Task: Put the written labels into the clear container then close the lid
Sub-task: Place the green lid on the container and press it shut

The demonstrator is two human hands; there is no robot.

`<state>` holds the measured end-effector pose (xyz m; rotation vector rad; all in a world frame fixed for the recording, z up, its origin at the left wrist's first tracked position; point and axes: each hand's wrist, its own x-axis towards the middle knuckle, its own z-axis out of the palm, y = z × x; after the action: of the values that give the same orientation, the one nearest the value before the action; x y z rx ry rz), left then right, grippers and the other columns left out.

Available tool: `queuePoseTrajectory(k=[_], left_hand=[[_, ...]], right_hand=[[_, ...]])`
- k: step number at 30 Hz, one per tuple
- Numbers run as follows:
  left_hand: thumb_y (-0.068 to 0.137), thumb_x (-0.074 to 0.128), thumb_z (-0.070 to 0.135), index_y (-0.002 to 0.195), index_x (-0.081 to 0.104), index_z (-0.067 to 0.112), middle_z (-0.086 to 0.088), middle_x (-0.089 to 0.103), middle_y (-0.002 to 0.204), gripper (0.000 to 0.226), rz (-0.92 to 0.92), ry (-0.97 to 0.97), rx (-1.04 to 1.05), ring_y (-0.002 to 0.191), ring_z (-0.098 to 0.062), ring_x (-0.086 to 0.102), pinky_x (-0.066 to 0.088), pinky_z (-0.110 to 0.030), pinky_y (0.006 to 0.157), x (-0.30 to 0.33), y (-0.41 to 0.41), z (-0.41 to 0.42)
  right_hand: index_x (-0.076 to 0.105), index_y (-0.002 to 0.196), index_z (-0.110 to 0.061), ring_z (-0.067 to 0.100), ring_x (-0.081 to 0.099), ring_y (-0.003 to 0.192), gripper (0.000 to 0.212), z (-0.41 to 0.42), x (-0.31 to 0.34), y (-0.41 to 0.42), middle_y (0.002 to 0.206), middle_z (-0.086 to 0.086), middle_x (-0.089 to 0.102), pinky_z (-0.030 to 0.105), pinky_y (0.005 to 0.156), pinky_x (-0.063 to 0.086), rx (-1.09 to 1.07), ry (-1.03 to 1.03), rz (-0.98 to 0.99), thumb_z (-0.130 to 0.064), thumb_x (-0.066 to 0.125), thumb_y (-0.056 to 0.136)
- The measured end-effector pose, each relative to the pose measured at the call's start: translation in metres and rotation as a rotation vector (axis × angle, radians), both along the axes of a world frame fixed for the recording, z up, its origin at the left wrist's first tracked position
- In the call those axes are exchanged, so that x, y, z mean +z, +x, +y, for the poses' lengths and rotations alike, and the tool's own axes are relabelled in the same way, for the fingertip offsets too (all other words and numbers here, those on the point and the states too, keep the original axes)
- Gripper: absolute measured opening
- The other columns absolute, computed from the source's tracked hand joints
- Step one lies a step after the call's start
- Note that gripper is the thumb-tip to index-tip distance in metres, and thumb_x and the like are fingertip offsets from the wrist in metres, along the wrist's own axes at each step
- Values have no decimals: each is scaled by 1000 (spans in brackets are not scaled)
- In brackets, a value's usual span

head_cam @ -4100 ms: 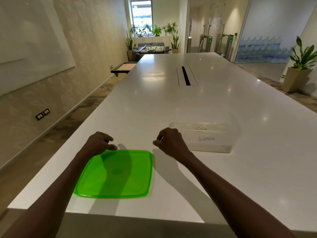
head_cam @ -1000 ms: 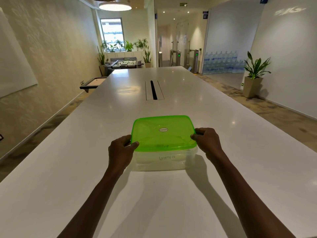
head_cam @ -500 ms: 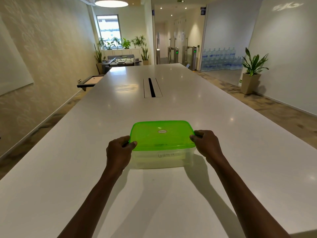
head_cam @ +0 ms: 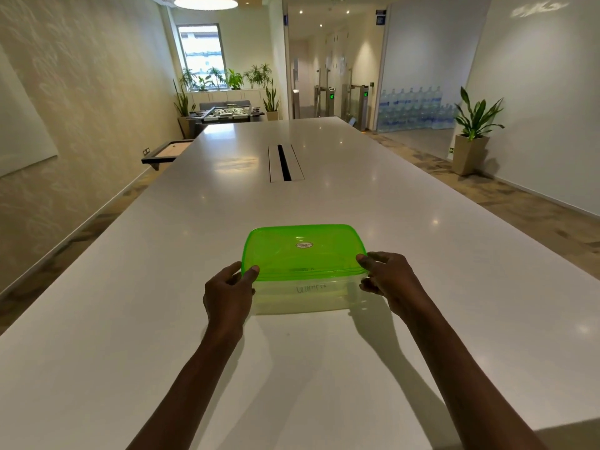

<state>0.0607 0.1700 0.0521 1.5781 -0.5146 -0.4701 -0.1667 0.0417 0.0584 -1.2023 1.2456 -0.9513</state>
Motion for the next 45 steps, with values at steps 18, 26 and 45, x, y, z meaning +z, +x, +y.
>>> queuePoseTrajectory(k=[18, 26, 45], left_hand=[[71, 82, 9, 81, 61, -6, -16, 59, 84, 28, 642, -142, -64, 72, -17, 64, 62, -34, 69, 1, 11, 5], [72, 79, 2, 79, 60, -6, -17, 59, 79, 22, 709, -150, -39, 68, -19, 61, 61, -28, 60, -4, 12, 4], [79, 76, 13, 82, 62, 0, -11, 57, 81, 19, 445, 42, -145, 74, -20, 61, 57, -30, 60, -1, 22, 0]], right_hand=[[65, 102, 15, 18, 54, 54, 29, 1, -3, -5, 76, 11, 56, 20, 52, 54, 35, 76, -182, -8, 70, 87], [65, 105, 13, 19, 56, 59, 28, 2, 0, -7, 79, 11, 58, 22, 57, 56, 66, 109, -209, -8, 70, 87], [64, 97, 11, 19, 51, 55, 22, -10, 9, -7, 72, 12, 53, 28, 57, 52, 139, 118, -52, -7, 70, 86]])
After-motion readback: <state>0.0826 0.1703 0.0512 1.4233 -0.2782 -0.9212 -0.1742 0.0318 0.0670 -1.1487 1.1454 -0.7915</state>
